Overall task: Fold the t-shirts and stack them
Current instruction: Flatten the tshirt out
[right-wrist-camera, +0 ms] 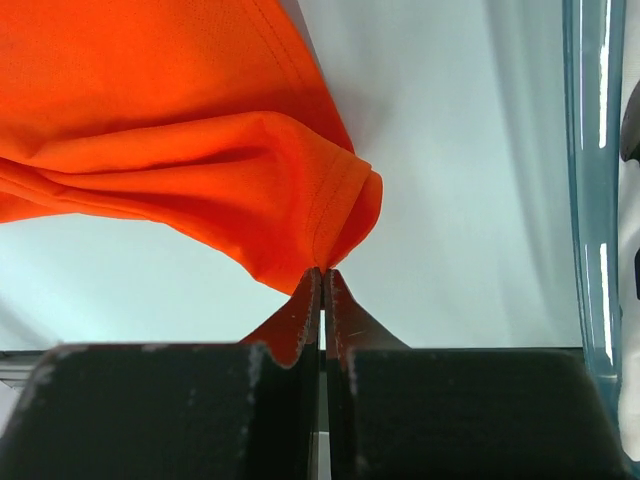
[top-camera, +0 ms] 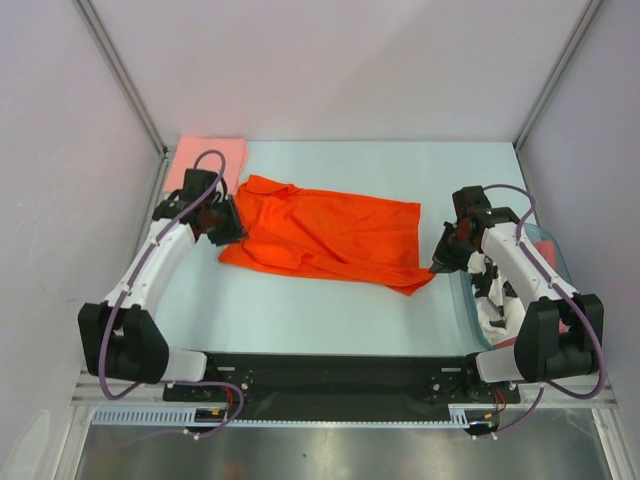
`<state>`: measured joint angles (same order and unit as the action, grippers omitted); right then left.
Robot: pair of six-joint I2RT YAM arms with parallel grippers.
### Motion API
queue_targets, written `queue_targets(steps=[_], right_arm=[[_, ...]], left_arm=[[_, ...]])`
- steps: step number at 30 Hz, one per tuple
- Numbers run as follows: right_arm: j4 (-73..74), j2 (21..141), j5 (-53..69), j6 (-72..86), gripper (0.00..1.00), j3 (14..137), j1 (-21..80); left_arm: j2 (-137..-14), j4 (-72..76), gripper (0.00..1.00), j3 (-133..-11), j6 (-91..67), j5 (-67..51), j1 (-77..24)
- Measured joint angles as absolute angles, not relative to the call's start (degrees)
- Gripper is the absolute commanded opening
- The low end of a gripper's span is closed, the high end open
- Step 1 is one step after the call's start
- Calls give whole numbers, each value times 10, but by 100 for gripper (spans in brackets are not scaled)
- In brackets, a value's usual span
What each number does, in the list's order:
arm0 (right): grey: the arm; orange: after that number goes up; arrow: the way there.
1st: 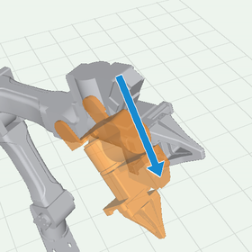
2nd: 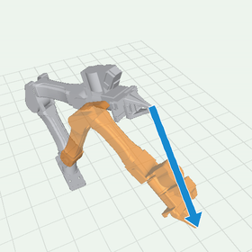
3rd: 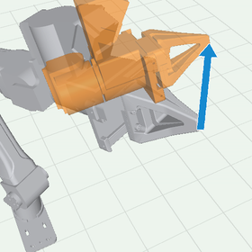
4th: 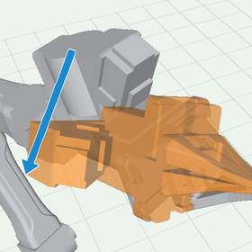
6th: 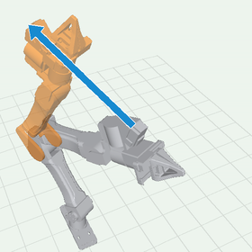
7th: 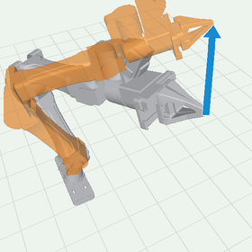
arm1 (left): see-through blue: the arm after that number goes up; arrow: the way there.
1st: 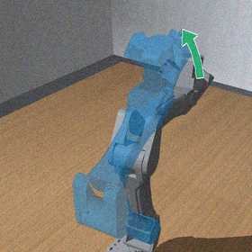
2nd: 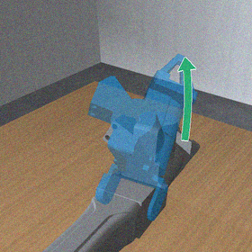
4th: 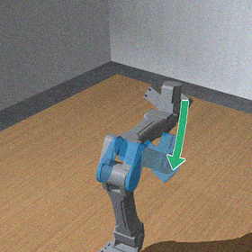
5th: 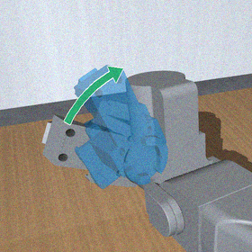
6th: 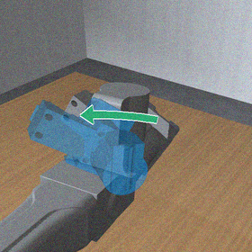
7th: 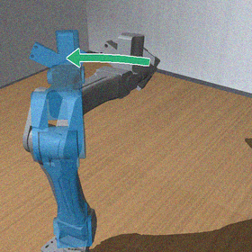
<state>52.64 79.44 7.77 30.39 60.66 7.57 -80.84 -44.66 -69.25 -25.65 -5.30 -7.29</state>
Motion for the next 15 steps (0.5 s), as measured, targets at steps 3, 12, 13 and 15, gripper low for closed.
queue_targets(steps=[3,12,13,15], right_arm=[[526,795,78,304,0,607,77],[523,795,78,304,0,603,79],[522,795,78,304,0,601,79],[522,795,78,305,0,597,80]], left_arm=[[-787,-441,31,-639,-244,-82,-68],[-941,-406,67,-649,-194,-83,-61],[-952,-401,66,-659,-193,-80,-61],[-972,-395,64,-679,-193,-81,-60]])
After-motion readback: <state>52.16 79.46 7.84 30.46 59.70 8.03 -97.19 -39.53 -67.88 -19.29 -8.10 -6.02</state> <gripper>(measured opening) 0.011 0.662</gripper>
